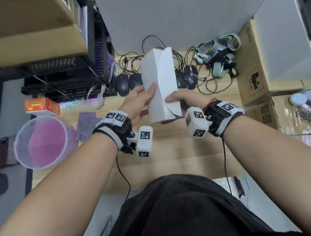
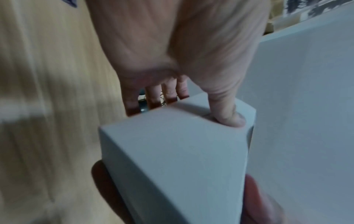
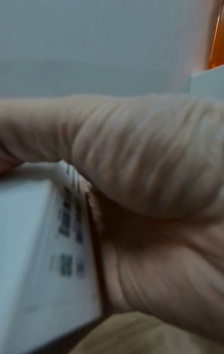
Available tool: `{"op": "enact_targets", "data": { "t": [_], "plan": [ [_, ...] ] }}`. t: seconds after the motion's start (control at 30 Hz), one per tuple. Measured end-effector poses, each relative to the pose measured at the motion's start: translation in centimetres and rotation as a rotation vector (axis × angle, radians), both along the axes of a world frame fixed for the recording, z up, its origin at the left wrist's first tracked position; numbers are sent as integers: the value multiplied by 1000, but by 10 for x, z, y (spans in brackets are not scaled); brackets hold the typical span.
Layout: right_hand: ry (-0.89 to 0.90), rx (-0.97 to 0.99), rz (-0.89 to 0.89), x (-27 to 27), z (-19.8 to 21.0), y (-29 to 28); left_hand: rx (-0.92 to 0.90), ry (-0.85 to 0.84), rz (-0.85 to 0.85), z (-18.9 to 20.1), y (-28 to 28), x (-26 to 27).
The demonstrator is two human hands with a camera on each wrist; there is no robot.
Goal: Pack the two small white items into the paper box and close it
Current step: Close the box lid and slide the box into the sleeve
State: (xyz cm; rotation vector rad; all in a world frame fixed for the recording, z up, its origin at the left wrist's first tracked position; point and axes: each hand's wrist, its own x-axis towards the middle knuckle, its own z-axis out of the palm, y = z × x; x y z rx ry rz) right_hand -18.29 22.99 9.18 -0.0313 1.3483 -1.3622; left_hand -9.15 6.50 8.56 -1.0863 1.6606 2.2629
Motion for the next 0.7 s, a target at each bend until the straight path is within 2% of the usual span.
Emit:
{"op": "enact_targets", "data": {
  "t": [0.1,0.2,0.33,0.53,0.7],
  "plan": [
    [102,-6,52,-3,24,-17,-31,52,-48,20,-2,-9],
    [192,15,33,-8,32,-28,-103,77,-24,34,-7,-17],
    [272,-20,-55,-12,41,-32,-336,64,-39,54,-14,-22],
    [500,18,26,-15,60,-26,-761,39,-201,84,-25,-19],
    [736,26,121,-20,69,-32,-870,28,-224,97,-21,-23]
  ]
}}
